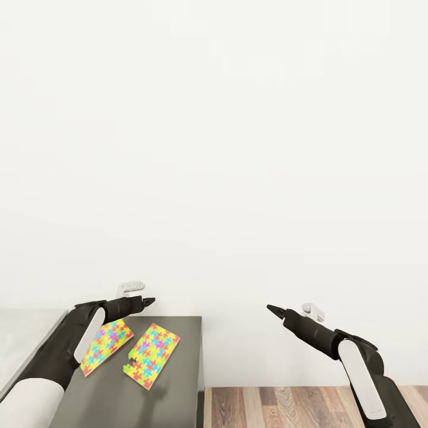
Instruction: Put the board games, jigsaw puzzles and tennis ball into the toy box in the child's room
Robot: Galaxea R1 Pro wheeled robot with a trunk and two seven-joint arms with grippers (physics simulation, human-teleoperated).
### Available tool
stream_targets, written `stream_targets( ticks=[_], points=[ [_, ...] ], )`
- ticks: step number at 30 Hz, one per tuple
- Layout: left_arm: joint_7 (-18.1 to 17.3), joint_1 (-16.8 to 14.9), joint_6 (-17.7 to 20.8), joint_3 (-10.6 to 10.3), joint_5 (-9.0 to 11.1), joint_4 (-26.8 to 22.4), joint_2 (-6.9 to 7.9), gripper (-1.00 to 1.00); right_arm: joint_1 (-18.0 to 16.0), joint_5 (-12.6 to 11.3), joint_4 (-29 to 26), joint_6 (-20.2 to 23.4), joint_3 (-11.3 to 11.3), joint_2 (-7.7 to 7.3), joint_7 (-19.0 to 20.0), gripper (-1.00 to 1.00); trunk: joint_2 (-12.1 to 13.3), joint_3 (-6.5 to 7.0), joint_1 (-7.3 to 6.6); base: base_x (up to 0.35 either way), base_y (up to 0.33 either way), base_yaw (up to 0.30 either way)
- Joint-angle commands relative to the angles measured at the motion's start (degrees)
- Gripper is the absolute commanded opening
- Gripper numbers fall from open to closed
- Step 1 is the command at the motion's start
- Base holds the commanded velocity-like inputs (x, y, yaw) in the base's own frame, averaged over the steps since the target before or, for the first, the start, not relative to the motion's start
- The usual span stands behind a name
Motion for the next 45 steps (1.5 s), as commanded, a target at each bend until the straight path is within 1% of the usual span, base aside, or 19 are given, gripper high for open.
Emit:
stream_targets(
  ticks=[1, 13, 37, 40, 45],
  points=[
    [-0.05, -0.05, 0.23, -0.07, 0.11, -0.04, 0.04, 1.0, -0.06, 0.31, -0.03, 0.34, -0.1, -0.04, 0.41, 1.0, -0.13, -0.14, 0.05, 0.114, 0.07, 0.0],
    [-0.08, -0.06, 0.23, -0.13, 0.11, -0.04, 0.03, 1.0, -0.06, 0.28, -0.03, 0.44, -0.1, -0.23, 0.41, 1.0, -0.13, -0.36, 0.05, 0.021, 0.013, 0.0],
    [0.07, -0.05, 0.39, -0.16, 0.02, -0.04, -0.04, 1.0, -0.06, 0.36, -0.03, 0.49, -0.02, 0.04, 0.4, 1.0, -0.13, -2.35, 0.05, 0.0, 0.0, 0.0],
    [0.13, -0.05, 0.53, -0.16, -0.15, 0.01, -0.04, 1.0, -0.06, 0.33, -0.03, 0.54, -0.02, 0.05, 0.41, 1.0, -0.13, -2.38, 0.05, 0.0, 0.0, 0.0],
    [0.17, -0.04, 0.66, -0.16, -1.31, 0.08, -0.08, 1.0, -0.07, 0.28, -0.03, 0.58, -0.02, 0.02, 0.41, 1.0, -0.13, -2.4, 0.05, 0.0, 0.0, 0.0]
  ],
)
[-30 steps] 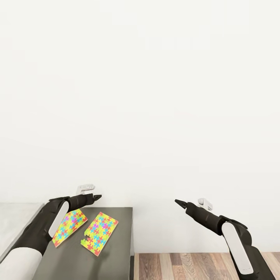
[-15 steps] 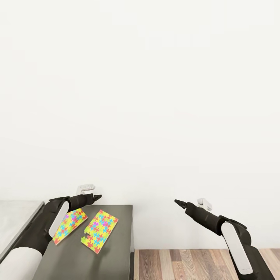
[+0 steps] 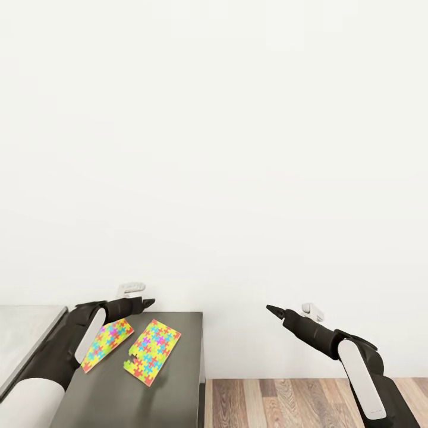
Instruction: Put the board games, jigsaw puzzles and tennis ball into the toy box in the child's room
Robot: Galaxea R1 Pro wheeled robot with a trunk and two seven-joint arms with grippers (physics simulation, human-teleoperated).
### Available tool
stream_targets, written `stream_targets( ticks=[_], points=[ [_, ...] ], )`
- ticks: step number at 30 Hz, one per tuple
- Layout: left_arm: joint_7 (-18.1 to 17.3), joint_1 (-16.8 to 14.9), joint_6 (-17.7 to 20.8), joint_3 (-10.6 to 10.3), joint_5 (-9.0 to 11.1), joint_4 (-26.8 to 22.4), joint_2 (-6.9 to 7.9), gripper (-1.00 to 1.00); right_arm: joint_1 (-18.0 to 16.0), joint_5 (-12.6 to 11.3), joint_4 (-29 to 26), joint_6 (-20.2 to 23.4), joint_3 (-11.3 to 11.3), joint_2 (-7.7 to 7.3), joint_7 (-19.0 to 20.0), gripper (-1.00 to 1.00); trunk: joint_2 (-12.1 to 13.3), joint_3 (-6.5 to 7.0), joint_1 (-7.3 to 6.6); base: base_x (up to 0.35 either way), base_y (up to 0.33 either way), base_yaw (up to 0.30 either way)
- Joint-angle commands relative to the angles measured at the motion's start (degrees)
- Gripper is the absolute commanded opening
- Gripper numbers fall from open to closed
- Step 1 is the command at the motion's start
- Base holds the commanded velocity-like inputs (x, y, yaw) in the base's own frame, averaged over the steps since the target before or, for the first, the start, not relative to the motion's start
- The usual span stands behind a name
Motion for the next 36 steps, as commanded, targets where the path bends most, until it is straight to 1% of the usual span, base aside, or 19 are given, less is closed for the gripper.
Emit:
stream_targets(
  ticks=[1, 6, 10, 19, 23, 25, 28, 33, 36],
  points=[
    [-0.05, -0.05, 0.27, -0.12, -0.14, 0.0, 0.0, 1.0, -0.05, 0.34, -0.02, 0.3, -0.1, 0.02, 0.42, 1.0, -0.13, -0.13, 0.04, 0.0, 0.0, 0.0],
    [0.04, -0.07, 0.41, -1.76, -2.29, 0.54, -0.61, 1.0, -0.06, 0.41, -0.02, 0.3, -0.1, -0.12, 0.42, 1.0, -0.13, -0.14, 0.04, 0.0, 0.0, 0.0],
    [0.12, -0.1, 0.5, -2.37, -2.97, 1.11, -0.88, 1.0, -0.05, 0.48, 0.0, 0.35, -0.1, -0.26, 0.42, 1.0, -0.13, -0.14, 0.04, 0.0, 0.0, 0.0],
    [0.22, -0.11, 0.42, -2.54, -3.8, 1.41, -1.06, 1.0, -0.06, 0.59, 0.13, 0.29, -0.1, -0.33, 0.41, 1.0, -0.13, -0.14, 0.04, 0.0, 0.0, 0.0],
    [0.28, -0.09, 0.2, -2.54, -5.05, 1.48, -1.02, 1.0, -0.06, 0.6, 0.15, 0.31, -0.1, -0.36, 0.42, 1.0, -0.13, -0.14, 0.04, 0.0, 0.0, 0.0],
    [0.3, -0.08, 0.04, -2.53, -6.13, 1.5, -1.0, 1.0, -0.05, 0.64, 0.15, 0.35, -0.1, -0.38, 0.39, 1.0, -0.13, -0.14, 0.04, 0.0, 0.0, 0.0],
    [0.31, -0.07, -0.06, -2.53, -6.8, 1.52, -1.0, 1.0, -0.08, 0.66, 0.15, 0.36, -0.1, -0.34, 0.35, 1.0, -0.13, -0.14, 0.04, 0.0, 0.0, 0.0],
    [0.31, -0.09, -0.17, -2.53, -7.48, 2.57, -1.07, 1.0, -0.05, 0.72, 0.09, 0.38, -0.1, -0.2, 0.33, 1.0, -0.13, -0.14, 0.04, 0.0, 0.0, 0.0],
    [0.31, -0.09, -0.17, -2.53, -7.5, 2.65, -1.07, 1.0, -0.05, 0.74, 0.08, 0.38, -0.1, -0.13, 0.33, 1.0, -0.13, -0.14, 0.04, 0.0, 0.0, 0.0]
  ],
)
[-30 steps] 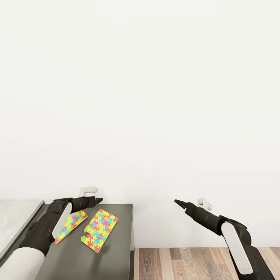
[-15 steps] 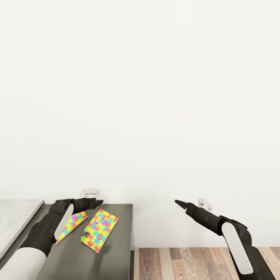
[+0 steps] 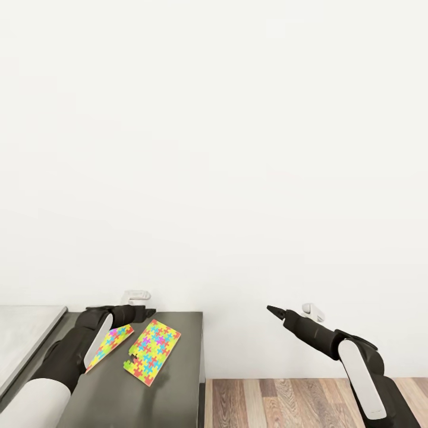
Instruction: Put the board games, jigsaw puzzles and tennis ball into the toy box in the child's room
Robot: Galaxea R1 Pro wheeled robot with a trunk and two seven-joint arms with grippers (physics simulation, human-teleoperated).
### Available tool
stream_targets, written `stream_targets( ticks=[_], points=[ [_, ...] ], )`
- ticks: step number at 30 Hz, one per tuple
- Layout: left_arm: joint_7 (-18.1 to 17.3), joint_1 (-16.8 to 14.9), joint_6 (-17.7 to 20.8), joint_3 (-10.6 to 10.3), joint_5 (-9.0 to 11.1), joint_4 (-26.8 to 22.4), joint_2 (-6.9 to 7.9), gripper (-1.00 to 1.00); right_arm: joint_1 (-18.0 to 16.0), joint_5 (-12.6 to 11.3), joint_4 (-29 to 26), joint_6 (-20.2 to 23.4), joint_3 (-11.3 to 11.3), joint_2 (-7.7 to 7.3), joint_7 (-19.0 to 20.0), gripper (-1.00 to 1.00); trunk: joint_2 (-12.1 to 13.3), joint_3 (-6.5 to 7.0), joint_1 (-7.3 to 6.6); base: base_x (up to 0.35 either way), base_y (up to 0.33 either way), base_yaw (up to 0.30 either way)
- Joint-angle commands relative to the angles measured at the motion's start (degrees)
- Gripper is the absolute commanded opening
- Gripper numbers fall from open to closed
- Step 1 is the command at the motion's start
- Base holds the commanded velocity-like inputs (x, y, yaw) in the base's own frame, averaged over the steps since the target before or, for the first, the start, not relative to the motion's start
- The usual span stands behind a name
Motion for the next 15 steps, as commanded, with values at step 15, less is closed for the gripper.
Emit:
stream_targets(
  ticks=[15],
  points=[
    [0.21, -0.03, 0.24, -0.12, 0.49, 0.03, -0.03, 1.0, -0.14, 0.2, 0.05, 0.48, -0.1, 0.0, 0.33, 1.0, -0.13, -0.13, 0.04, 0.0, 0.0, 0.0]
  ],
)
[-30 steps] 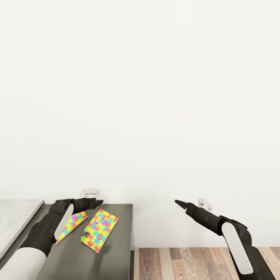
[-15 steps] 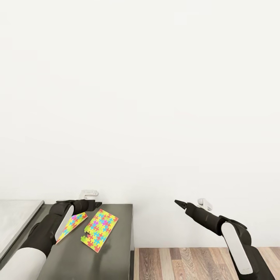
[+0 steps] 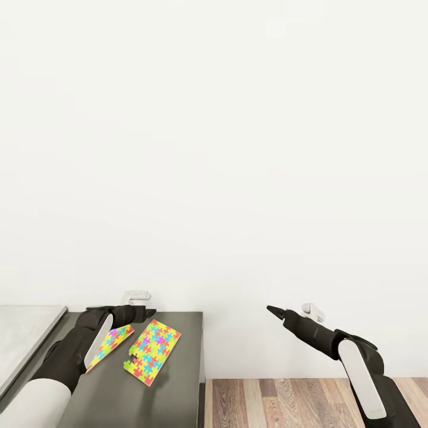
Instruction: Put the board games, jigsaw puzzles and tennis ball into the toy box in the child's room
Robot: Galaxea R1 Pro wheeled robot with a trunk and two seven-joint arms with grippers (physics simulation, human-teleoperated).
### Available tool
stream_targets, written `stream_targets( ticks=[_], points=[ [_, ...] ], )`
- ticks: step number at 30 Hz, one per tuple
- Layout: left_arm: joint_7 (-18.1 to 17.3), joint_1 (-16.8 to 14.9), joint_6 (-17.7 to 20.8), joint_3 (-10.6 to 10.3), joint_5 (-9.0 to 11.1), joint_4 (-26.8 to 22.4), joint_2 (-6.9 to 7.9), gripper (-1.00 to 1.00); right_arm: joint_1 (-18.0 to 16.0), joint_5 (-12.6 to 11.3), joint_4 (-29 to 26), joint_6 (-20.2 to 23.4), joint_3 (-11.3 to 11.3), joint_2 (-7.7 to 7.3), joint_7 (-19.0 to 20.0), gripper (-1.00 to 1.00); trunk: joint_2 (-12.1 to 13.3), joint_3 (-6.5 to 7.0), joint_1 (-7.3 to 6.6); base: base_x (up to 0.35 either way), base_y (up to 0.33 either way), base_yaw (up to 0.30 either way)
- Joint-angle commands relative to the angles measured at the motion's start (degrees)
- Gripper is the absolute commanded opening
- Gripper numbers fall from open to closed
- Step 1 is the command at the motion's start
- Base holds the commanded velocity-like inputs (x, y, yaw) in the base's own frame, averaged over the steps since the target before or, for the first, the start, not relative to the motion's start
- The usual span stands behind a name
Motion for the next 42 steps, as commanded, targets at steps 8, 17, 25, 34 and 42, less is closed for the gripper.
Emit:
stream_targets(
  ticks=[8, 17, 25, 34, 42],
  points=[
    [0.22, -0.09, 0.32, -0.12, 0.54, -0.05, 0.05, 1.0, -0.06, 0.35, -0.01, 0.3, -0.1, 0.02, 0.43, 1.0, -0.13, -0.21, 0.04, 0.0, 0.0, 0.0],
    [0.22, -0.06, 0.32, -0.2, 0.5, -0.05, 0.05, 1.0, -0.06, 0.4, -0.01, 0.3, -0.1, 0.02, 0.43, 1.0, -0.13, -0.86, 0.04, 0.0, 0.0, 0.0],
    [0.14, -0.05, 0.32, -0.21, 0.47, -0.05, 0.05, 1.0, -0.06, 0.51, -0.01, 0.29, -0.1, 0.17, 0.43, 1.0, -0.13, -1.6, 0.04, 0.0, 0.0, 0.0],
    [0.05, -0.07, 0.32, -0.21, 0.51, -0.05, 0.05, 1.0, -0.06, 0.52, -0.06, 0.24, -0.02, 0.22, 0.43, 1.0, -0.13, -2.44, 0.04, 0.0, 0.0, 0.0],
    [-0.03, -0.05, 0.32, -0.21, 0.54, -0.05, 0.05, 1.0, -0.04, 0.52, -0.1, 0.16, -0.02, 0.27, 0.51, 1.0, -0.13, -3.2, 0.04, 0.0, 0.0, 0.0]
  ],
)
